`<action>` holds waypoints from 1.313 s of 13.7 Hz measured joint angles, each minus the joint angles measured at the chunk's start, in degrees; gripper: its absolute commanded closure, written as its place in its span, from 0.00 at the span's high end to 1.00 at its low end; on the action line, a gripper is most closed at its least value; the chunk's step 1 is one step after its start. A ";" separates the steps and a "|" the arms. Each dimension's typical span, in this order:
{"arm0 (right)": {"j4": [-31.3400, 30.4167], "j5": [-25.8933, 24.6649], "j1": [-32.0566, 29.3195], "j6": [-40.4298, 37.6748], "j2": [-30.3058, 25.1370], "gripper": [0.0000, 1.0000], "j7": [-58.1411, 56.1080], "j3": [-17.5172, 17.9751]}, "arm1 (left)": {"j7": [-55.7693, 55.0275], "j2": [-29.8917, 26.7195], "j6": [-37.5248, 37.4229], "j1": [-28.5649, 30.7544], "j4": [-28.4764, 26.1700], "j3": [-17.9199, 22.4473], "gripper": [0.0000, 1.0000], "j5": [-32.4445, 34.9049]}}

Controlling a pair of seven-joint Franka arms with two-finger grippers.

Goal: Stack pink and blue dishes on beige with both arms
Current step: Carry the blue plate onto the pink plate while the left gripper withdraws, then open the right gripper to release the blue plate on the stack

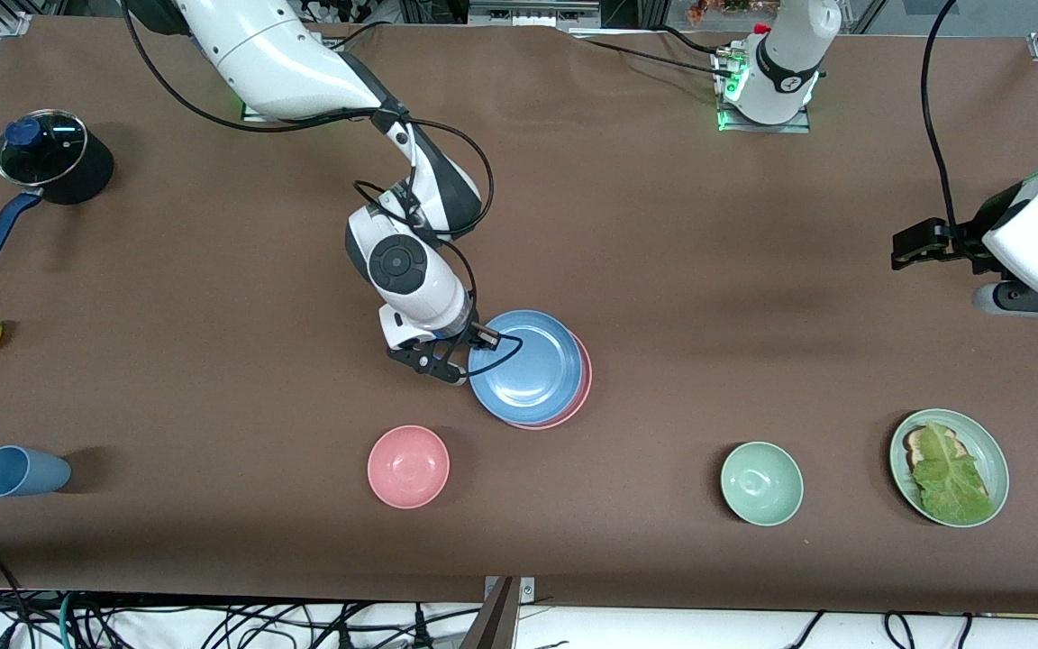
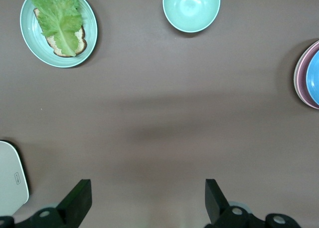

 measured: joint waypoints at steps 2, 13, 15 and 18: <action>0.00 0.00 0.02 1.21 0.52 0.00 1.34 0.00 | 0.00 1.00 0.33 0.06 0.00 0.03 1.00 0.00; 0.24 0.00 1.70 1.80 0.55 0.42 5.41 -0.03 | 0.06 2.59 2.53 0.13 0.01 0.04 1.00 -0.10; 0.27 -0.01 1.68 1.83 0.55 0.63 5.42 -0.17 | 0.06 2.59 2.60 0.00 0.12 0.00 1.00 -0.10; 0.50 -0.51 1.64 1.85 0.48 0.75 5.41 -0.34 | 0.04 2.58 2.64 -0.04 0.51 -0.17 1.00 -0.10</action>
